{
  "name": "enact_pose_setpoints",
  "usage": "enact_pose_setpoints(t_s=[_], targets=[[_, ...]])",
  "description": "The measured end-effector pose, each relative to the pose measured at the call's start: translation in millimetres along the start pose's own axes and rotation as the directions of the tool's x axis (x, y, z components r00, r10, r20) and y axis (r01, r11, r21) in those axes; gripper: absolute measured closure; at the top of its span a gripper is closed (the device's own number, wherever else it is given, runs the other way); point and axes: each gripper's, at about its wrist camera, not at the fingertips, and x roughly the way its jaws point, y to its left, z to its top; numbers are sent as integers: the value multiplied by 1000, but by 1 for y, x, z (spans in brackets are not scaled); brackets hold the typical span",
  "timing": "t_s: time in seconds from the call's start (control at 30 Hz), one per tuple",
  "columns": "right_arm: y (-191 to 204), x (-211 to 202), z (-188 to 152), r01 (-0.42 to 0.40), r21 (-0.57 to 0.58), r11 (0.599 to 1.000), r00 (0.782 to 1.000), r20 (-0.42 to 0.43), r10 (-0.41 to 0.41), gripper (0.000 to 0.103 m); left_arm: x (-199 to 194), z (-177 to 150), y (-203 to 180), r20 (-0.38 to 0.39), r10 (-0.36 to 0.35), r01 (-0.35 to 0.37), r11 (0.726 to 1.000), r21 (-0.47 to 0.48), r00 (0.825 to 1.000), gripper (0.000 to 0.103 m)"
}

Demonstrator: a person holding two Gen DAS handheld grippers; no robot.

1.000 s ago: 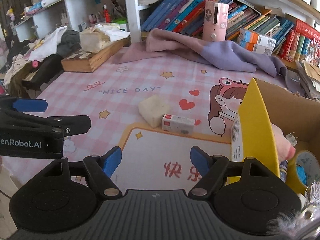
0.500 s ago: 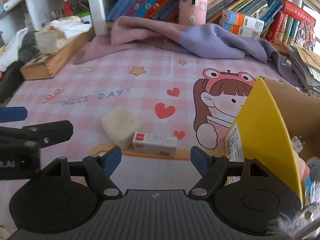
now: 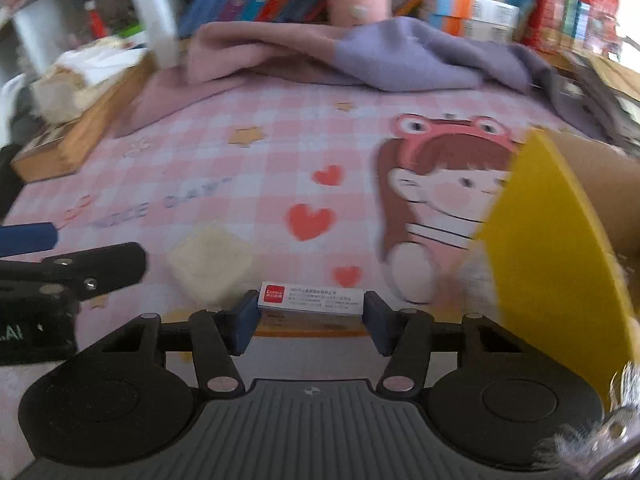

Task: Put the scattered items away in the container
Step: 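Grasp the cream soap bar with the left tool while the right tool grasps the medicine box, then carry the soap bar with the left tool while the right tool carries the medicine box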

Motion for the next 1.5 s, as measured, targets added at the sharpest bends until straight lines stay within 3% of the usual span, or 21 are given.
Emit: enact_pose_setpoints(t_s=[0.2,0.37,0.5,0.57,0.7,0.87,1.17,1.5], targets=[[-8,-12,-11,-18,1,1000,998,-60,18,50,28,9,-22,-53,-65,70,993,92,996,16],[-1,-14,-15,-28,-69,997,998,-53,25,50,52,9,-40,-135,-90,115,975,190,987,21],[-1,-11,-17,-28,-78,997,998,-51,24,50,66,4,-48,-162,-67,106,965,241,984,41],[0,-9,-16,-26,-82,996,998,-53,21,50,66,2,-50,-140,-54,90,960,267,989,48],[0,-4,-17,-17,-83,996,998,-64,12,49,62,3,-43,-127,-55,84,968,236,990,56],[1,-4,-19,-11,-86,996,999,-51,6,50,37,4,-19,-94,-59,72,987,146,994,57],[9,-21,-20,-63,-134,989,998,-8,63,51,-3,-8,-1,-65,-62,65,997,49,996,58],[16,-65,-27,-127,-229,965,987,68,146,51,-55,-25,-4,1,-80,80,997,3,997,59]])
